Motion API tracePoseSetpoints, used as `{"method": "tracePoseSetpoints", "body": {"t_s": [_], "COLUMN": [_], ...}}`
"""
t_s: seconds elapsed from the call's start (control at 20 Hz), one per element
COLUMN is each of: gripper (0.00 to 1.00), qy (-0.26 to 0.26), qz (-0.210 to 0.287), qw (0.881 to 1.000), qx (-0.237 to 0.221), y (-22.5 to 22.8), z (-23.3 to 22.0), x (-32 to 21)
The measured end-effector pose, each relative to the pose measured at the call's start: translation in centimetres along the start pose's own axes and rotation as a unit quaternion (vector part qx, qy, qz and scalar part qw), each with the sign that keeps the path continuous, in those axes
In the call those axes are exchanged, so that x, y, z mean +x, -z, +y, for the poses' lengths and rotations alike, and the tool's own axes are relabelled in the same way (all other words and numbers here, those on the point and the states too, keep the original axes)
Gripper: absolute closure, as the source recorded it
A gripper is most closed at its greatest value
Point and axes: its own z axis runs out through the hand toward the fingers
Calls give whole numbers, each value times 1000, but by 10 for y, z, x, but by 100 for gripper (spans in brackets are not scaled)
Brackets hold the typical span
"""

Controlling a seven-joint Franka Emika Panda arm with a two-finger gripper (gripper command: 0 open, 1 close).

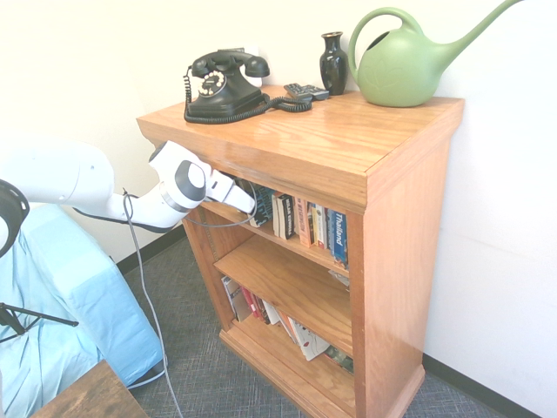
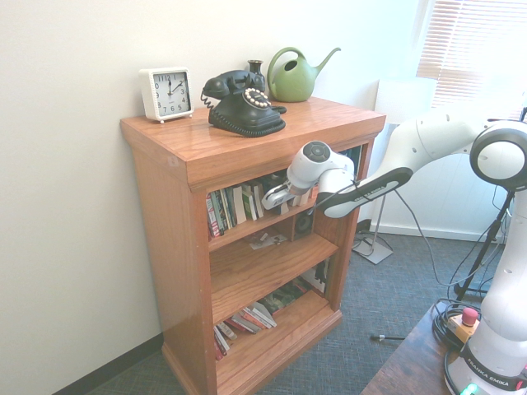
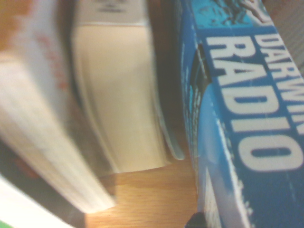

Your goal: Shelf the books

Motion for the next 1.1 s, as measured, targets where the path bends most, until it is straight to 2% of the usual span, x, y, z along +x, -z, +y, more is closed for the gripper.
{"method": "tracePoseSetpoints", "body": {"t_s": [0.65, 0.9, 1.1], "gripper": [0, 0, 0], "qy": [1, -2, -14], "qz": [1, -3, -15], "qw": [1000, 1000, 1000], "qx": [4, 7, 10], "y": [1, 12, 38], "z": [4, 27, 57], "x": [0, -10, -29]}}
